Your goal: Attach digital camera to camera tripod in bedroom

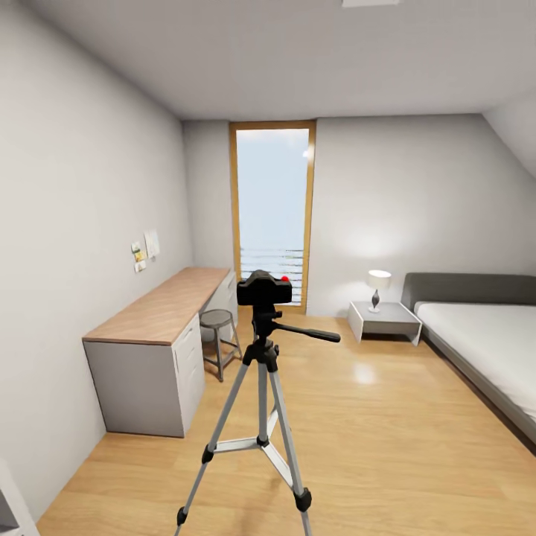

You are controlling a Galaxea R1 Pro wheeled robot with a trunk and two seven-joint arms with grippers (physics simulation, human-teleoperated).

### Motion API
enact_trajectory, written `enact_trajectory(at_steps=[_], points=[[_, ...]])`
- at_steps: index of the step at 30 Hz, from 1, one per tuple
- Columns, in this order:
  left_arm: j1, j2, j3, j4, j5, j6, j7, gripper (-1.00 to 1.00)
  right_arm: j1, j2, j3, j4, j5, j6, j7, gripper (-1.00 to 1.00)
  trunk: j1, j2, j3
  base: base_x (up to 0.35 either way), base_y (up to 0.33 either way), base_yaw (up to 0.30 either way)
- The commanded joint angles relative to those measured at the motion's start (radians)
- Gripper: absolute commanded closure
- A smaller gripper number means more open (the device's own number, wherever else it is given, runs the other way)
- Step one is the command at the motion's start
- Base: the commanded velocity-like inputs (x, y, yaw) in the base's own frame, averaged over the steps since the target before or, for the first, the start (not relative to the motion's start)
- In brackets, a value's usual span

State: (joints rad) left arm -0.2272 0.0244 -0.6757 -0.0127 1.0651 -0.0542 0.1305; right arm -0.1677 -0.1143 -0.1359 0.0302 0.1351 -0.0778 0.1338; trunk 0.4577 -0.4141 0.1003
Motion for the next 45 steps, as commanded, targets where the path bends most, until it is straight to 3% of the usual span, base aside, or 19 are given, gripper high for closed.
enact_trajectory(at_steps=[1, 29, 45], points=[[0.000, 0.000, -0.008, -0.002, 0.007, -0.001, 0.004, -1.00, -0.001, -0.001, -0.008, 0.003, 0.011, -0.006, 0.002, -1.00, 0.000, -0.001, 0.000, 0.000, 0.000, 0.000], [0.000, 0.005, -0.002, 0.006, 0.020, 0.000, 0.005, -1.00, -0.001, 0.002, -0.002, 0.002, 0.017, -0.003, 0.003, -1.00, 0.000, -0.001, 0.001, 0.000, 0.000, 0.000], [0.000, -0.012, -0.002, 0.011, 0.011, 0.003, -0.008, -1.00, -0.001, 0.004, -0.002, 0.003, 0.017, -0.001, 0.003, -1.00, 0.000, -0.001, 0.001, 0.000, 0.000, 0.000]])
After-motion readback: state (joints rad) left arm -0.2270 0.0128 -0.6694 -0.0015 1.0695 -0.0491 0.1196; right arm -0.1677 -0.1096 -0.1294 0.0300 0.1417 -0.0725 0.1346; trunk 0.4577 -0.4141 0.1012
